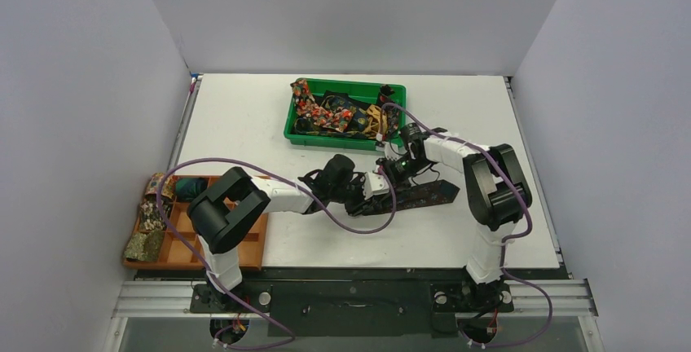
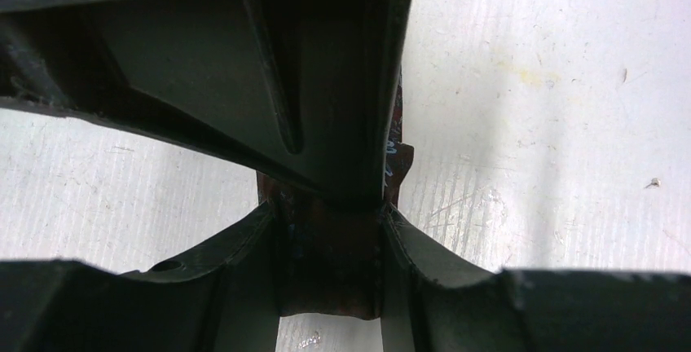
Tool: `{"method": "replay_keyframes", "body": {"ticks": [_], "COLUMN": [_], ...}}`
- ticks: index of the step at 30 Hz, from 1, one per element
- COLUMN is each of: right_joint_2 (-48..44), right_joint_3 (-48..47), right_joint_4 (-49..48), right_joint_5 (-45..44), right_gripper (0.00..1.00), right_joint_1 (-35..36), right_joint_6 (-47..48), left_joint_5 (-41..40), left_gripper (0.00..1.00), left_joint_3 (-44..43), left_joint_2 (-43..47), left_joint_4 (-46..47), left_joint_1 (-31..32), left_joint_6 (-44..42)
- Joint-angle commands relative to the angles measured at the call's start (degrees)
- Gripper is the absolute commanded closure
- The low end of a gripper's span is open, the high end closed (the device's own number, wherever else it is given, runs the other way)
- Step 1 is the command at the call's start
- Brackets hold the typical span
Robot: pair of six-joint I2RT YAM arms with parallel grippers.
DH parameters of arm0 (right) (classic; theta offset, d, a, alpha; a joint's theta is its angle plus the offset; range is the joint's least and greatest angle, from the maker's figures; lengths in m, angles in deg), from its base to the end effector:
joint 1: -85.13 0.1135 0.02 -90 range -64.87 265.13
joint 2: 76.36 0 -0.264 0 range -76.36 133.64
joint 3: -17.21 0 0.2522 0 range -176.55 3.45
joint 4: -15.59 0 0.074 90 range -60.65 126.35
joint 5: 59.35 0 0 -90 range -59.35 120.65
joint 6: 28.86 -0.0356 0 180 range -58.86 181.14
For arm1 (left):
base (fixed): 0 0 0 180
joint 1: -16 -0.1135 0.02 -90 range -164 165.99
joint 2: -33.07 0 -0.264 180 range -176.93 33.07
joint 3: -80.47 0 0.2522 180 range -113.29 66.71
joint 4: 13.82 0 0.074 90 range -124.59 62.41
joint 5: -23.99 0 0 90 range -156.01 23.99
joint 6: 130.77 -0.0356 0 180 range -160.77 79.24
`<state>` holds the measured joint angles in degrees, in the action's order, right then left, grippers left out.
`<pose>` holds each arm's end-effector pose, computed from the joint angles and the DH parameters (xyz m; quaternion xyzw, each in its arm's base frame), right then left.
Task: Roll the ties
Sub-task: Roll the tie at the center of the board.
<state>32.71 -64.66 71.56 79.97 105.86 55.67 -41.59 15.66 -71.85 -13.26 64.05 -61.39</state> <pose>0.3104 0.1464 0.1512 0.1451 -0.8959 -0.4179 0.0417 0.2317 -0.2797 0.1384 0.5731 0.6793 -0.2846 0.3593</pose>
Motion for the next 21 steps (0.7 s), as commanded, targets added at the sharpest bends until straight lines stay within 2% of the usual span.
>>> {"method": "replay_keyframes", "body": {"ticks": [1,3,6,10,16,21], "right_joint_2": [2.38,3.50,4.69,5.82,8.24,10.20], "right_joint_3": [-1.27,-1.82,-2.28,-2.46,-3.47,-4.82], "right_joint_4": [-0.55,-0.12,1.49,3.41,5.44,5.46], "right_joint_5": [-7.17,-7.91,-9.20,-10.93,-13.98,-16.77], "right_gripper": [0.87,1.00,1.00,1.00,1.00,1.00], "right_joint_1": [-0.06,-0.76,-2.30,-4.31,-6.28,-6.56], "right_joint_6": [3.75,4.24,4.94,7.42,9.47,9.14], "left_joint_5": [-1.09,-0.18,2.74,6.47,9.69,11.03], "left_gripper": [0.71,0.63,0.45,0.30,0.23,0.22], "left_joint_3": [1.09,1.01,1.14,3.54,3.71,0.64], "left_joint_2": [-3.57,-3.55,-2.89,0.23,0.54,-4.52], "left_joint_4": [-9.94,-9.46,-7.62,2.83,16.78,22.08], "left_joint_1": [0.51,0.36,-0.52,-2.76,-3.45,-2.78], "left_joint_6": [-0.32,-0.42,0.33,2.99,5.84,7.89]}}
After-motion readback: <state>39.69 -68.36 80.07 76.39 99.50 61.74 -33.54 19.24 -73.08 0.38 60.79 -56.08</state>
